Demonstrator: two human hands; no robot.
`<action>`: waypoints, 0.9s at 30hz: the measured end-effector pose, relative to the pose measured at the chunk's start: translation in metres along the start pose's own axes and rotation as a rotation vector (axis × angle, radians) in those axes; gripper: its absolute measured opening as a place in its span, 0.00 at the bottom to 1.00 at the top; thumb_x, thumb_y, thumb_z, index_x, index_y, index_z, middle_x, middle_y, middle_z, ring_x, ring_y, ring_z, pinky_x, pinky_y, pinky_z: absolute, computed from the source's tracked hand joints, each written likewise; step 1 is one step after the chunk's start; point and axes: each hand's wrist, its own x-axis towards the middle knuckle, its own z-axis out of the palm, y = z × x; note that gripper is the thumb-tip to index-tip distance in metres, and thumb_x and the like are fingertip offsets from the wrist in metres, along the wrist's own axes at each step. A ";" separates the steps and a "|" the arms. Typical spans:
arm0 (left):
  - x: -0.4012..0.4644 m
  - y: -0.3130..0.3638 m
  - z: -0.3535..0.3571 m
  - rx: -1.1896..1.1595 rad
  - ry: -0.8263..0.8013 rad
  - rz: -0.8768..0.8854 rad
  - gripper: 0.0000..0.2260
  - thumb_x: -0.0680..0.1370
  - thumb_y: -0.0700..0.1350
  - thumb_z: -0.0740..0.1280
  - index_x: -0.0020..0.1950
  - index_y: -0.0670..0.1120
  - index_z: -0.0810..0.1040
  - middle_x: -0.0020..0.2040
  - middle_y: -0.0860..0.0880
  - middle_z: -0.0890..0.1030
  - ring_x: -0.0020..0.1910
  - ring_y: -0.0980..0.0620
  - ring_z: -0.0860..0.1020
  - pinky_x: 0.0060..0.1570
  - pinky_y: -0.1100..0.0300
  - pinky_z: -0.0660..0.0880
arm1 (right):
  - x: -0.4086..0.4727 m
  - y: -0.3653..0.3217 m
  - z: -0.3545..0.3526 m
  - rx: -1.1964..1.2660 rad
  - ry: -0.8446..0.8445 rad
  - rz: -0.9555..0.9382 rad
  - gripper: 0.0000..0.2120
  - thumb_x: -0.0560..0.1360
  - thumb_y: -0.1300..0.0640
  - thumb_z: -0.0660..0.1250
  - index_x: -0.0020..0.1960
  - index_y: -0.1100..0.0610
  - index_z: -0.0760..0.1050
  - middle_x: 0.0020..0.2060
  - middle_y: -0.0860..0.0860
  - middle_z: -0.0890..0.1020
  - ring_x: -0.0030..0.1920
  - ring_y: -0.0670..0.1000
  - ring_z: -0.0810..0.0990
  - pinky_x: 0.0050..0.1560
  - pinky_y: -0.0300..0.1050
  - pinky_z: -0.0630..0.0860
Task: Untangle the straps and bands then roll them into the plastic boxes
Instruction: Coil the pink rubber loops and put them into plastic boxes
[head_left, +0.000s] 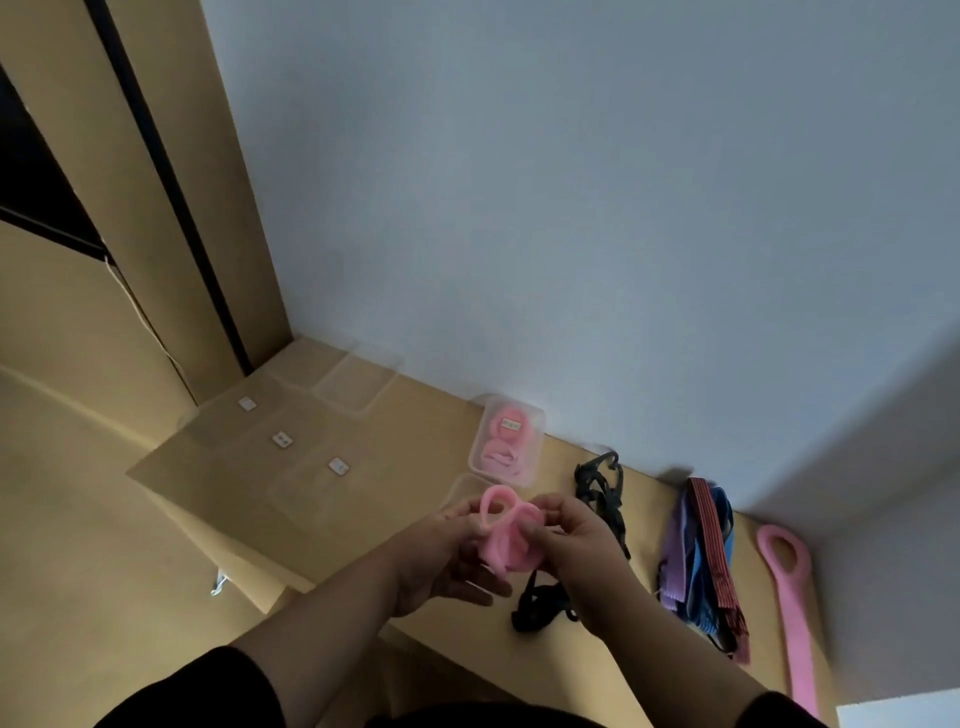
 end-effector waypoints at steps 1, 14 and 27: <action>0.002 0.000 -0.011 -0.004 0.021 -0.005 0.14 0.81 0.46 0.62 0.67 0.54 0.74 0.57 0.35 0.82 0.51 0.39 0.82 0.50 0.47 0.79 | 0.005 0.000 0.006 -0.005 0.016 0.004 0.03 0.76 0.63 0.71 0.49 0.58 0.80 0.51 0.64 0.82 0.46 0.60 0.85 0.42 0.50 0.82; 0.029 0.003 -0.079 0.143 -0.009 -0.090 0.13 0.77 0.43 0.72 0.60 0.42 0.80 0.54 0.36 0.83 0.49 0.43 0.83 0.55 0.50 0.79 | 0.036 0.026 0.049 -0.251 0.211 0.012 0.07 0.75 0.65 0.72 0.43 0.54 0.79 0.43 0.55 0.82 0.39 0.53 0.83 0.37 0.43 0.79; 0.092 -0.002 -0.081 0.913 0.195 0.091 0.09 0.76 0.53 0.68 0.54 0.55 0.81 0.47 0.52 0.84 0.45 0.51 0.81 0.49 0.50 0.79 | 0.081 0.043 0.029 -0.871 0.195 0.068 0.07 0.76 0.48 0.71 0.51 0.46 0.76 0.48 0.44 0.82 0.50 0.47 0.79 0.52 0.49 0.78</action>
